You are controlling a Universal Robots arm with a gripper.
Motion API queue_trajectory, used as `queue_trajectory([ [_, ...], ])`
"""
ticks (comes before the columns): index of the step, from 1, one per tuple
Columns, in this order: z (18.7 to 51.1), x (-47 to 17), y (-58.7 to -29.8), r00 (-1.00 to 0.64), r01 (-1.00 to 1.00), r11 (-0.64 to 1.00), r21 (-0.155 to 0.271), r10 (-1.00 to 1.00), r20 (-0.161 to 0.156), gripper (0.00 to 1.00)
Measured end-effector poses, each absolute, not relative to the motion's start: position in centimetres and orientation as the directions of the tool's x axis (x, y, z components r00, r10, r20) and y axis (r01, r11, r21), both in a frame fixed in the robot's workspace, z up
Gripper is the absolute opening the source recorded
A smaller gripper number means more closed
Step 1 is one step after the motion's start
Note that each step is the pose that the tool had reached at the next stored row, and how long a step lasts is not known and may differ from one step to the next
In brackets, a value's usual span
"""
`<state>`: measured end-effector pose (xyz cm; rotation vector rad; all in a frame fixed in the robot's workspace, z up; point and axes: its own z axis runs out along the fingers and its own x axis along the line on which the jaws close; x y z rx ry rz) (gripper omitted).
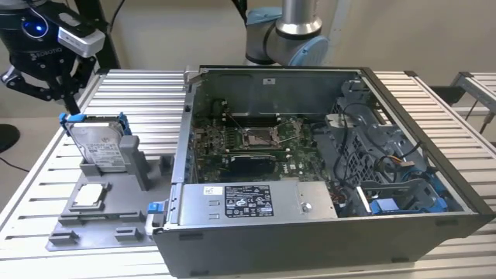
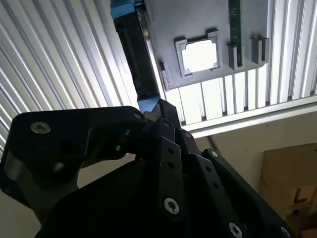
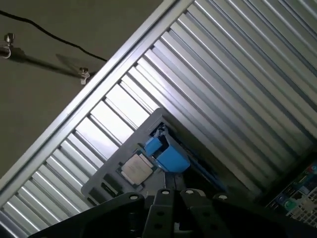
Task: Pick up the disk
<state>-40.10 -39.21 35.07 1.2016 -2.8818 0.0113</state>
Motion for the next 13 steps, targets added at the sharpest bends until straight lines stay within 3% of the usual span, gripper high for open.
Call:
queue_trajectory([
  [13,35.07,-40.10,-39.21,-0.518,-0.855,0.518,0.000,-0.855,0.022,0.00],
])
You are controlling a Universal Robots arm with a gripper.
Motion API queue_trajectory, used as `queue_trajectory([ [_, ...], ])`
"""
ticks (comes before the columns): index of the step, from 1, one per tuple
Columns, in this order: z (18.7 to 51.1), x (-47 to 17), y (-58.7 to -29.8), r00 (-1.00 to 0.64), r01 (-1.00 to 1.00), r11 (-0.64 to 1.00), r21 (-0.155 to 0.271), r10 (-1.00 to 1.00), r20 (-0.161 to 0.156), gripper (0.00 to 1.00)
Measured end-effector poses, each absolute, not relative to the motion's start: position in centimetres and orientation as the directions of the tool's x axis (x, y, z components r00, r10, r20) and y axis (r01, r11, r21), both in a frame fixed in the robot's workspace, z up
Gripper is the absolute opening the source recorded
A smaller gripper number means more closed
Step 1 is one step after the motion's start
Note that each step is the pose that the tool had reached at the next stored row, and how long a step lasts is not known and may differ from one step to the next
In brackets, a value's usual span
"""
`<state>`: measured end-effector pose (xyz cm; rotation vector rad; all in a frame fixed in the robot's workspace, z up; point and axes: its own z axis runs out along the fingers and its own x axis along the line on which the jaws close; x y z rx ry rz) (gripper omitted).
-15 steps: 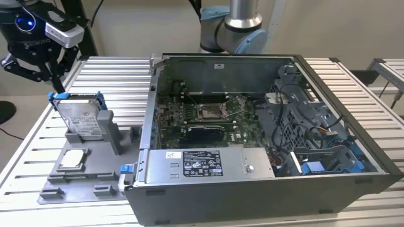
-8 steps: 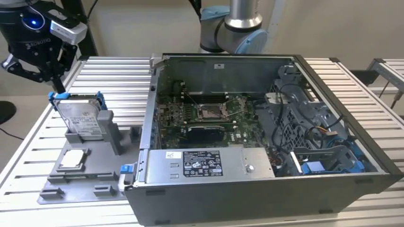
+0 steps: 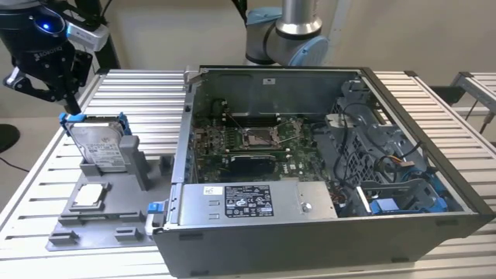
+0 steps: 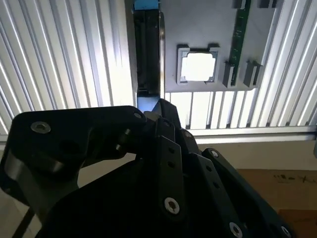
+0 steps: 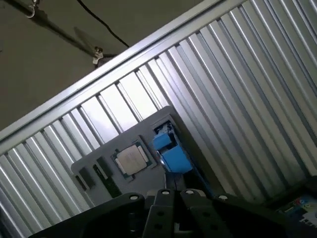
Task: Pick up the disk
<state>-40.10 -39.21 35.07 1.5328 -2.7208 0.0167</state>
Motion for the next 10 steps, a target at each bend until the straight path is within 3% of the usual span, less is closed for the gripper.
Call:
queue_trajectory([
  [10,35.07,-40.10,-39.21,-0.354,-0.935,0.354,0.000,-0.935,0.022,0.00],
])
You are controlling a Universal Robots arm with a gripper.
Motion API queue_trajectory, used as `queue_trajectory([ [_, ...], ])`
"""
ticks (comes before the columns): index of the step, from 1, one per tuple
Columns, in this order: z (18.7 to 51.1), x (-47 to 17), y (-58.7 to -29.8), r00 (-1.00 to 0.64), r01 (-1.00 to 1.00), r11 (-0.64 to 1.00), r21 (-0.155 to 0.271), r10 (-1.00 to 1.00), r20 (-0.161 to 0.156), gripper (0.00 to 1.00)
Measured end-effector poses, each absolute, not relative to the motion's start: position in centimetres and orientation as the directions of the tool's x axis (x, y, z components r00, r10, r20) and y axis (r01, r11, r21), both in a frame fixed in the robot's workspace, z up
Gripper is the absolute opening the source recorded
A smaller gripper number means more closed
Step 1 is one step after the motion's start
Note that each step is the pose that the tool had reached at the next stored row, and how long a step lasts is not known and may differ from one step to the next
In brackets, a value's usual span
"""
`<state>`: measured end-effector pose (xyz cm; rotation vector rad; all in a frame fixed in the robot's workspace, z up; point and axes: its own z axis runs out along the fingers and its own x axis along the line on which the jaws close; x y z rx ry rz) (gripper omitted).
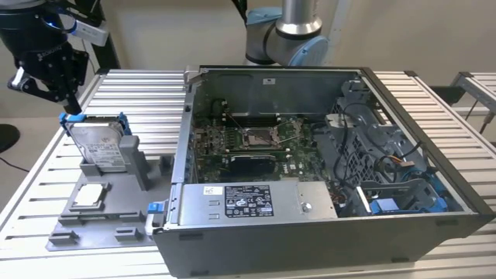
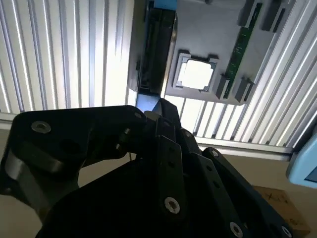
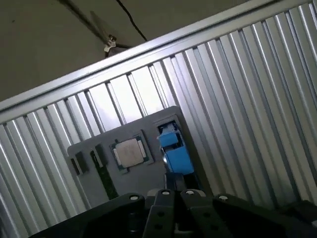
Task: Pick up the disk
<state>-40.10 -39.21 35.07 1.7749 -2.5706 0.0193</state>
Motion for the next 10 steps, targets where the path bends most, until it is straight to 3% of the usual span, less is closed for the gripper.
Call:
queue_trajectory([
  [10,35.08,-40.14,-39.21,-0.187,-0.982,0.187,0.000,-0.982,0.022,0.00],
])
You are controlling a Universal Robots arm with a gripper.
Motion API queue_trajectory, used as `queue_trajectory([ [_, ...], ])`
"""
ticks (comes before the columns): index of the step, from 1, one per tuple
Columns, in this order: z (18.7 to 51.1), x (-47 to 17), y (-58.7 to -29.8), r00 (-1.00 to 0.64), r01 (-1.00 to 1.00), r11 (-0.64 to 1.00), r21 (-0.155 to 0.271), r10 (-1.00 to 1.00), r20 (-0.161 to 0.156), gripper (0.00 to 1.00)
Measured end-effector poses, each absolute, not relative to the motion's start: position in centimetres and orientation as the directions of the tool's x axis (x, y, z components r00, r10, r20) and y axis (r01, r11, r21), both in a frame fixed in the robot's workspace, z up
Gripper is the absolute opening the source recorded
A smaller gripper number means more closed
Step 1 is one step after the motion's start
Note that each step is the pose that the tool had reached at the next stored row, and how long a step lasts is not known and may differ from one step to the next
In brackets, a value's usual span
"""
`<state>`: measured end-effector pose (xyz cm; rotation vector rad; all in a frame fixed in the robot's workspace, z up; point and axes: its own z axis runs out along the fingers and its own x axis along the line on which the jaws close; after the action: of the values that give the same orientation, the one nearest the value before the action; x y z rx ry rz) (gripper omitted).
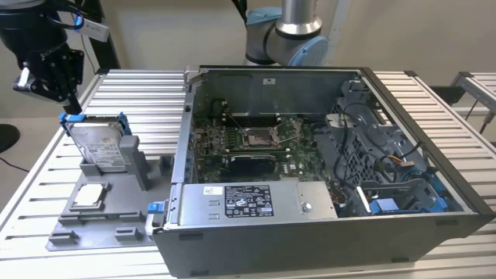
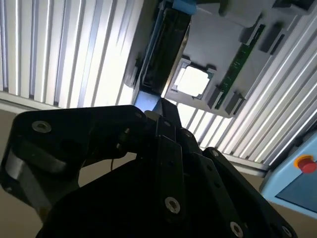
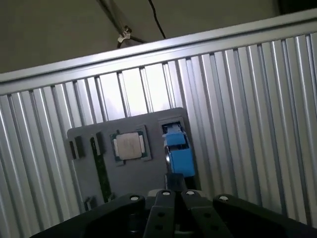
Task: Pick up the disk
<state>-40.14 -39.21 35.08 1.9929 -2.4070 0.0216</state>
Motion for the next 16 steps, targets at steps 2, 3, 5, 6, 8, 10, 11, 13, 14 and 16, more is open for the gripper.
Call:
queue_trajectory([
  [2,35.08,-40.18,-39.21,-0.161,-0.987,0.161,0.000,-0.987,0.022,0.00],
  [3,35.07,-40.18,-39.21,-0.148,-0.989,0.148,0.000,-0.989,0.022,0.00],
  [5,35.07,-40.20,-39.21,-0.120,-0.993,0.120,0.000,-0.993,0.022,0.00],
  [6,35.07,-40.21,-39.21,-0.104,-0.995,0.104,0.000,-0.994,0.022,0.00],
  [8,35.08,-40.25,-39.21,-0.075,-0.997,0.075,0.000,-0.997,0.022,0.00],
  [10,35.07,-40.30,-39.15,-0.061,-0.998,0.061,0.000,-0.998,0.021,0.00],
  [11,35.07,-40.32,-39.06,-0.059,-0.998,0.059,0.000,-0.998,0.021,0.00],
  [13,35.06,-40.40,-38.86,-0.059,-0.998,0.059,-0.001,-0.998,0.021,0.00],
  [14,35.06,-40.47,-38.77,-0.059,-0.998,0.059,-0.001,-0.998,0.021,0.00],
  [16,35.07,-40.67,-38.64,-0.059,-0.998,0.059,0.000,-0.998,0.022,0.00],
])
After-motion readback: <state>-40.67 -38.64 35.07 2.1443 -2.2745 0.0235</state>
